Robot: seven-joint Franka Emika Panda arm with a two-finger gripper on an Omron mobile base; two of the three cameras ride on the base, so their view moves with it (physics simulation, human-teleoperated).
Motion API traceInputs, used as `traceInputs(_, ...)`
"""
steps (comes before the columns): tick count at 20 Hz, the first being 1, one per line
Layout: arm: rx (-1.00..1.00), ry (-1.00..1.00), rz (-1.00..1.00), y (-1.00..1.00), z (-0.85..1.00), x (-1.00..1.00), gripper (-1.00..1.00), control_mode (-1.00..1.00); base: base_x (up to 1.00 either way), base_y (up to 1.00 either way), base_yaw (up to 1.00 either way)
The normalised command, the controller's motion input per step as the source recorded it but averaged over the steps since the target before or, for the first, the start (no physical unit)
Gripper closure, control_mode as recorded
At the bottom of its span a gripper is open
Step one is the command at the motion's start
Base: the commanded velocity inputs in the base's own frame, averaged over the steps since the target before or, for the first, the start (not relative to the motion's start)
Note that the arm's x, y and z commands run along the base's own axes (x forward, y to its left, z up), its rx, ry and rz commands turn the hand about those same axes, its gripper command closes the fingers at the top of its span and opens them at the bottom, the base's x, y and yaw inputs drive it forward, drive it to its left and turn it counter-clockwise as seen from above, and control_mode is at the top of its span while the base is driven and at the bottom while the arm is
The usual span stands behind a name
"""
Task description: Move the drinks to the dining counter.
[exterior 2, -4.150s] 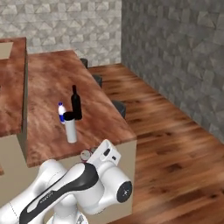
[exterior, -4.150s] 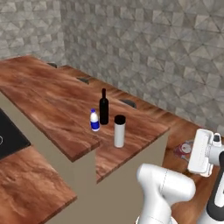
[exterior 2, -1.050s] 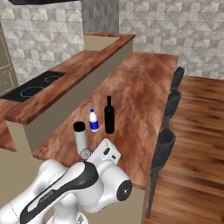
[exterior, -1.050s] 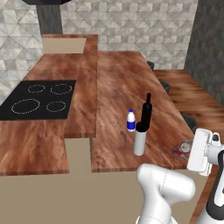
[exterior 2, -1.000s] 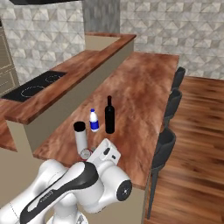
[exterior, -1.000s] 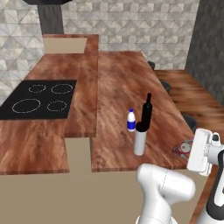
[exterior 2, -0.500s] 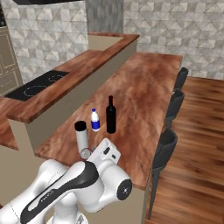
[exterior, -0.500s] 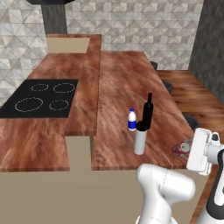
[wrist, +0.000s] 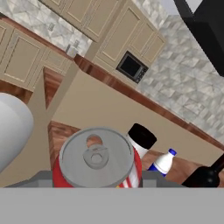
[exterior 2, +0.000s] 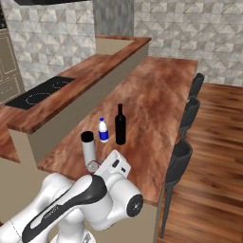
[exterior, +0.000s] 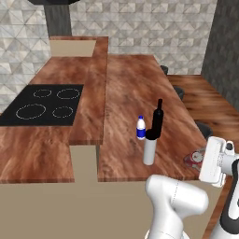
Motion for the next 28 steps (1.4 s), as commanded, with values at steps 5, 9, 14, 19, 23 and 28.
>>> traceInputs(5, 0.00, 0.05, 0.00, 0.00, 0.00, 0.13, 1.00, -1.00, 0.00, 0.00, 0.00)
traceInputs(9, 0.00, 0.10, 0.00, 0.00, 0.00, 0.29, 1.00, -1.00, 0.00, 0.00, 0.00)
traceInputs(14, 0.01, 0.05, 0.00, 0.00, 0.00, 0.37, 1.00, -1.00, 0.00, 0.00, 0.00)
traceInputs(19, 0.05, 0.00, 0.00, -0.15, 0.00, 0.41, 1.00, -1.00, 0.00, 0.00, 0.00)
traceInputs(23, 0.08, 0.00, 0.00, -0.29, -0.08, 0.48, 1.00, -1.00, 0.00, 0.00, 0.00)
traceInputs(28, 0.05, 0.00, 0.00, -0.19, -0.12, 0.47, 1.00, -1.00, 0.00, 0.00, 0.00)
